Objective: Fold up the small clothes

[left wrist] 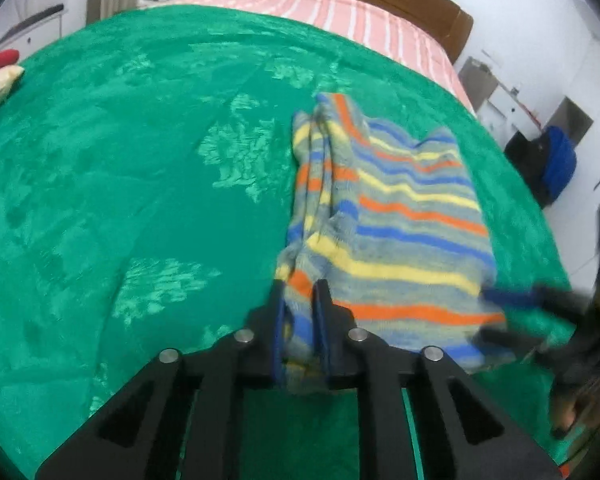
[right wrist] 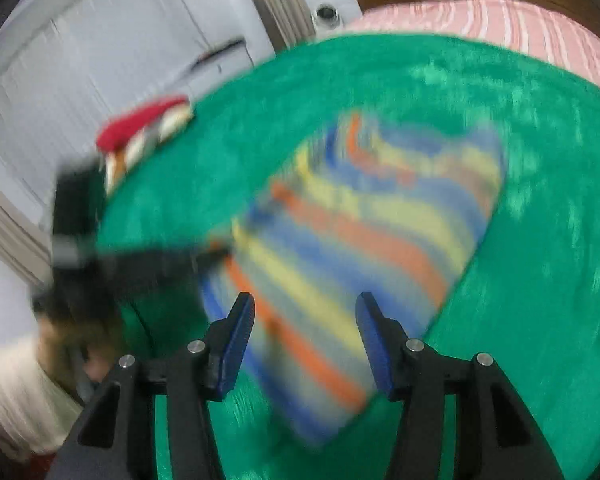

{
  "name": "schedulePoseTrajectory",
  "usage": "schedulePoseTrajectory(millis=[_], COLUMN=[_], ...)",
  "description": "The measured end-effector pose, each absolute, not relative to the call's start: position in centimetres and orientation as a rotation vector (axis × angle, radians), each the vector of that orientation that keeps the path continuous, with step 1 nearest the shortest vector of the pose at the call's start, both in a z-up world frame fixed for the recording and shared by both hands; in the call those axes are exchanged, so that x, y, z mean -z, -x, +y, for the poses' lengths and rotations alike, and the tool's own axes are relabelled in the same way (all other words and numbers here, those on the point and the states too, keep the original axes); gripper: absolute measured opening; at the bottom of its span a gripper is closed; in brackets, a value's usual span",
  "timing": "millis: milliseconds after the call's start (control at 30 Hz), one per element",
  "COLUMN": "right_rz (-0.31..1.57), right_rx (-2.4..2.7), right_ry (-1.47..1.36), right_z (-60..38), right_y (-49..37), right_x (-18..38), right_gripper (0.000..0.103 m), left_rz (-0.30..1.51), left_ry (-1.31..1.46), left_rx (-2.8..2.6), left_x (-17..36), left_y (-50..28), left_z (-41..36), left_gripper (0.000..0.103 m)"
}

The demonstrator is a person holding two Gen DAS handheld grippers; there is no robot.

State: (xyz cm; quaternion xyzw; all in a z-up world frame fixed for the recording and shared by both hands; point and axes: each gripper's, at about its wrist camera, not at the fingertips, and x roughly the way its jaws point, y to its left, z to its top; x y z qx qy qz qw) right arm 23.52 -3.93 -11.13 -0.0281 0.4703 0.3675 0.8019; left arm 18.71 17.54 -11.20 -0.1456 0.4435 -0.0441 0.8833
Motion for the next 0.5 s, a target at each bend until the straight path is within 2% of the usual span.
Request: schedulePoseTrajectory(millis=[67, 133, 267, 333, 433, 467, 500], right_rz=[1.049, 0.980, 0.987, 0.995, 1.010, 1.014, 1.019], right_rx=[-0.737, -0.715, -0.684, -0.675, -0.658, -0.651, -0.644], right_ry=[0.089, 0.099, 0.074, 0.063, 0.054, 0.050, 0.040], right_z=[-4.4, -5.2, -5.7, -6.2, -6.6, -6.8, -7.3], right_y=[-22.3, -20.8, -20.3, -20.2, -20.1, -19.7, -19.2], right_x=[13.7, 13.9, 14.0, 13.9, 13.2, 12.8, 12.5], right_gripper=[0.053, 0.053, 0.053, 0.054, 0.055, 0.055, 0.055], left_rz=[0.936, 0.945, 0.957, 0.967, 0.973, 0.975, 0.973], left_ry=[0.304, 0.306, 0.290, 0.288, 0.276, 0.265, 0.253], left_rx=[0.098, 0.101, 0.092, 0.083, 0.047, 0.025, 0.004], left_x=[11.5, 11.6, 11.3, 11.4, 10.8, 10.4, 10.0], left_y=[-18.5, -18.5, -17.7, -18.4, -17.7, -17.3, -16.8], left_z=[17.8, 18.0, 17.7, 17.7, 18.1, 18.3, 18.6], left_gripper=[0.009, 0.009, 0.009, 0.014, 0.041, 0.062, 0.077])
